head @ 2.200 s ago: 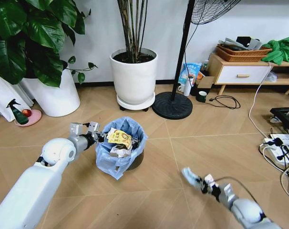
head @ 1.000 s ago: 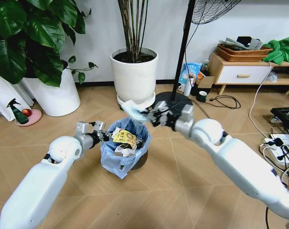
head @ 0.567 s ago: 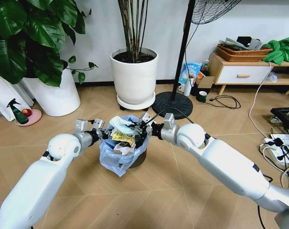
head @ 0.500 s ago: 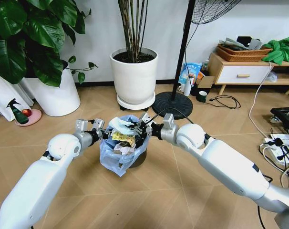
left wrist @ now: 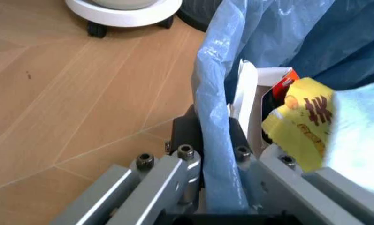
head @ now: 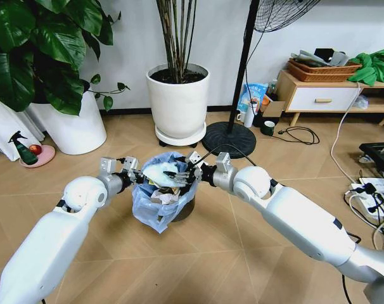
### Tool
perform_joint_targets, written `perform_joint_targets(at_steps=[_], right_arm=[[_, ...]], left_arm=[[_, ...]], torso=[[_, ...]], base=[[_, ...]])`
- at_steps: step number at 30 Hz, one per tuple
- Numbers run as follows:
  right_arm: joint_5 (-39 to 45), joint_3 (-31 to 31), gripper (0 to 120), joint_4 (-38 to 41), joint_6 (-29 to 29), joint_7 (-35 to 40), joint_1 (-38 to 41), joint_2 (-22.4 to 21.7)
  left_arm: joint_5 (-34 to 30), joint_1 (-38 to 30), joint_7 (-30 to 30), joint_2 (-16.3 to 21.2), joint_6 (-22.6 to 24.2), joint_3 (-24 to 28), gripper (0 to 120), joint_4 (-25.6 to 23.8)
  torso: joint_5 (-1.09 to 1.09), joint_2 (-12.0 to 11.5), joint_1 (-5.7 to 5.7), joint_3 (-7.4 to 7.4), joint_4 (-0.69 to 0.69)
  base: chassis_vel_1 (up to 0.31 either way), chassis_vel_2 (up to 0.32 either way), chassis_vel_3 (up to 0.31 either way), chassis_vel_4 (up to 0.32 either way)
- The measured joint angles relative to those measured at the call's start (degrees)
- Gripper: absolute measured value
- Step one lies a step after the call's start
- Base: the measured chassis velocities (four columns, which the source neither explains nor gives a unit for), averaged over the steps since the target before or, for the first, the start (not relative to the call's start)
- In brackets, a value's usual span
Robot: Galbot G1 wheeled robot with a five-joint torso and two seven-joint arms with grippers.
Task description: Pick up the trash bin and place the garbage on the floor into it.
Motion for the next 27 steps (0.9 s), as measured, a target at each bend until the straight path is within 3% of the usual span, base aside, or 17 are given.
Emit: perform_joint_targets(at_steps=[4,16,27], right_arm=[[0.1,0.2,98,0.0,0.1,0.4,-0.2,-0.2],[0.4,4.1,100,1.0,0.3,2.7,-1.3,-0.4],[0.9,18.5,100,5.5,2.1,9.4,-10.8,-2.9]], left_arm=[[0.0,0.0,0.0,0.0,0.0,0.0,0,-0.2],[0.0,0.1,-0.3,0.0,0.0,-0.4,0,-0.8],[0.2,0.7,-0.3,1.5,0.0,-1.8,0,-1.4]], torso=[[0.0,0.0,0.0,0.0,0.0],[0.0,0.0,0.0,0.0,0.0],[0.0,0.0,0.0,0.0,0.0]], base=[[0.0,0.0,0.0,0.0],[0.0,0.0,0.0,0.0],[0.0,0.0,0.0,0.0]])
